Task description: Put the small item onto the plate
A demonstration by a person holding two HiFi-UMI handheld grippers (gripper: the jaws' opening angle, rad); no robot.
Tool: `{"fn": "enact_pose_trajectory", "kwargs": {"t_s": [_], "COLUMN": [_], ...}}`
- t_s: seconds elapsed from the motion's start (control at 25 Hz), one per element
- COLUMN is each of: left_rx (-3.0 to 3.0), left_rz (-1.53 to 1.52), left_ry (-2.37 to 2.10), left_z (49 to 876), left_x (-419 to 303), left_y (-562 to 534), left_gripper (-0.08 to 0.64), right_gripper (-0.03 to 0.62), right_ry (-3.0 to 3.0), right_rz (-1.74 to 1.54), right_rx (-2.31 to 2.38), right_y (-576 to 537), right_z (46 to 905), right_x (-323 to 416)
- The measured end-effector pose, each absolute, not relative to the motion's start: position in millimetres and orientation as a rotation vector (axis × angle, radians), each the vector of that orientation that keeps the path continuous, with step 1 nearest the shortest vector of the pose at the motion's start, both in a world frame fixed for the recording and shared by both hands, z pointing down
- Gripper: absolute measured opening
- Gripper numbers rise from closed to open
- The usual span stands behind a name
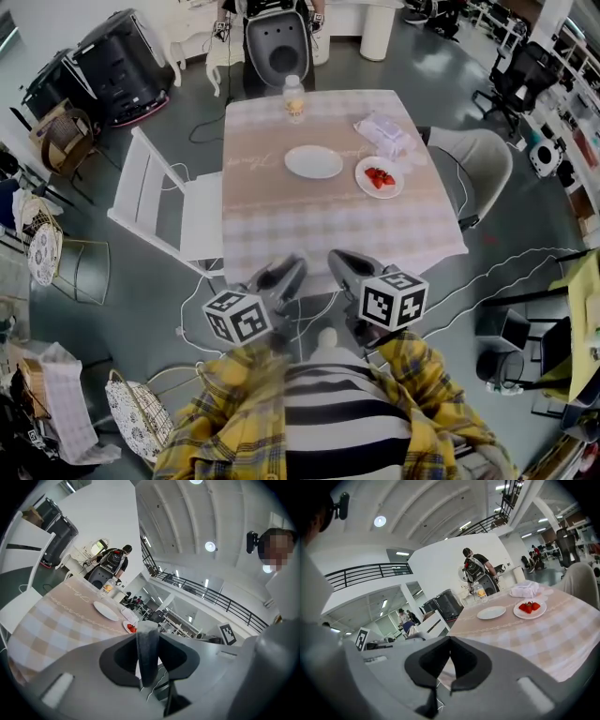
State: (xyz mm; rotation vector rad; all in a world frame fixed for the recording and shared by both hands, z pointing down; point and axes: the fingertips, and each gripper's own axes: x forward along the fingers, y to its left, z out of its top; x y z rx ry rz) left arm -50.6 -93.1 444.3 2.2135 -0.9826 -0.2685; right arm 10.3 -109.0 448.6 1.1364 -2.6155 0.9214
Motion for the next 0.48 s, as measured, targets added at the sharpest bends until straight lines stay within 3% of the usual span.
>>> {"fn": "enact_pose_trajectory", "kwargs": {"t_s": [0.48], "left_rx": [2.208], "left_rz": [-0.253], "left_ry": [-1.022], "left_z": [446], "left_x": [-11], "left_y": [-125], "left_gripper": [0.092], "right_gripper": [0.002], "right_ry": [-2.647], "right_rz": [0.900], "right_rx": [1.127], "right_y": [-141], "right_z": [440], "right_x": [56]}}
